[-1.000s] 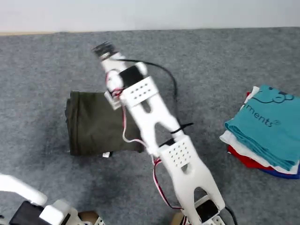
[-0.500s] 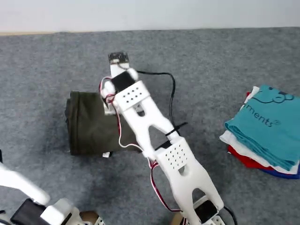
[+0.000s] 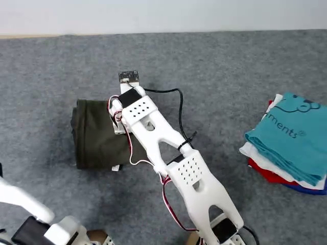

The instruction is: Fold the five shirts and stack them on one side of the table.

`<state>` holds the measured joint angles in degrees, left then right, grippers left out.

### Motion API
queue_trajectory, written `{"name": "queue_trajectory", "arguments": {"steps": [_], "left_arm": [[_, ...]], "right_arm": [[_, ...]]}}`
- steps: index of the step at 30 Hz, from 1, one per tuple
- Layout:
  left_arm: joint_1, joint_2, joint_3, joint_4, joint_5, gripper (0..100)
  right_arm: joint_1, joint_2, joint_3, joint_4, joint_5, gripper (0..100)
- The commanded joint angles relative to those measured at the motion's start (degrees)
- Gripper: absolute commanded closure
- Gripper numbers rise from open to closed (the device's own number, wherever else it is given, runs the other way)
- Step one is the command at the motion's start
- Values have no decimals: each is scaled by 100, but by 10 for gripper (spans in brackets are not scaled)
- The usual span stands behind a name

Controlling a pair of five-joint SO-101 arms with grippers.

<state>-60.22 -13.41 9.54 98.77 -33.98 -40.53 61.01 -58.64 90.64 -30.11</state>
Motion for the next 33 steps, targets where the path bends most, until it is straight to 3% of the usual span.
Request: {"name": "queue_trajectory", "arguments": {"steps": [1, 5, 12, 20, 27, 33], "left_arm": [[0, -167, -110, 158, 44, 974], [0, -167, -110, 158, 44, 974], [0, -167, -110, 158, 44, 974], [9, -167, -119, 167, 35, 974], [44, -167, -119, 167, 35, 974], [44, -167, -119, 167, 35, 974]], "right_arm": [[-75, 92, 44, 303, -26, 855], [-40, 84, 44, 708, 114, 994], [338, -136, 9, 1253, 897, 990], [1165, -2185, 1705, 1235, 2242, 990], [2765, -3055, 2409, 1103, 5169, 990], [3705, -2844, 2330, -409, 7921, 990]]}}
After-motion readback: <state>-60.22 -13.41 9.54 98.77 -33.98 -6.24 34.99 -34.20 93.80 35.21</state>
